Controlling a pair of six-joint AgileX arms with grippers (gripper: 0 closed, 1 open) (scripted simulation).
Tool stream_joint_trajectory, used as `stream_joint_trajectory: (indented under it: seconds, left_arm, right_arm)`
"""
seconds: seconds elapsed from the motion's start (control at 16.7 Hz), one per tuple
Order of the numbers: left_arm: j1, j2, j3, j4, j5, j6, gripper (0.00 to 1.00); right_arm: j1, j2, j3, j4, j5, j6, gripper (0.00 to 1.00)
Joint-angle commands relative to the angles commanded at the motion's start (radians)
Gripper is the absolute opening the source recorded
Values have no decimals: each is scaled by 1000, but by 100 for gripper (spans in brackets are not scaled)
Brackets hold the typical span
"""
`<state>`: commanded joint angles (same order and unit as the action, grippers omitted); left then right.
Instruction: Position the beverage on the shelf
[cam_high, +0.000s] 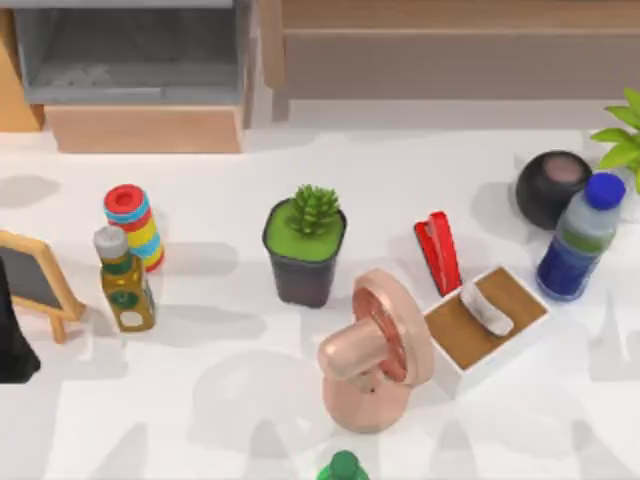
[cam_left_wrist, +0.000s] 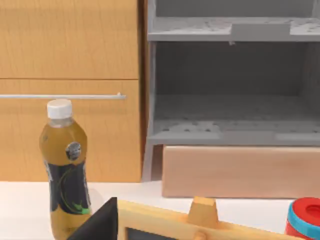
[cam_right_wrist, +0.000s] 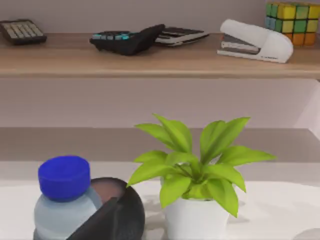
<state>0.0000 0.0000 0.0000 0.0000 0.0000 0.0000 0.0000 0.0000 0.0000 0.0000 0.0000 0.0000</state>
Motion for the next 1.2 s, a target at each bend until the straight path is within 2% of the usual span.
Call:
stream_joint_trajectory:
  seconds: [0.24, 0.54, 0.78, 1.2]
  left_arm:
    - [0, 0, 0, 0, 0, 0, 100]
    - [0, 0, 0, 0, 0, 0, 100]
    - [0, 0, 0, 0, 0, 0, 100]
    - [0, 0, 0, 0, 0, 0, 100]
  right_arm:
    - [-16, 27, 15, 25, -17, -1, 100]
    - [-132, 264, 117, 233, -145, -5, 100]
    - [-275, 612, 230, 512, -297, -8, 100]
    - [-565, 1394, 417, 1095, -576, -10, 100]
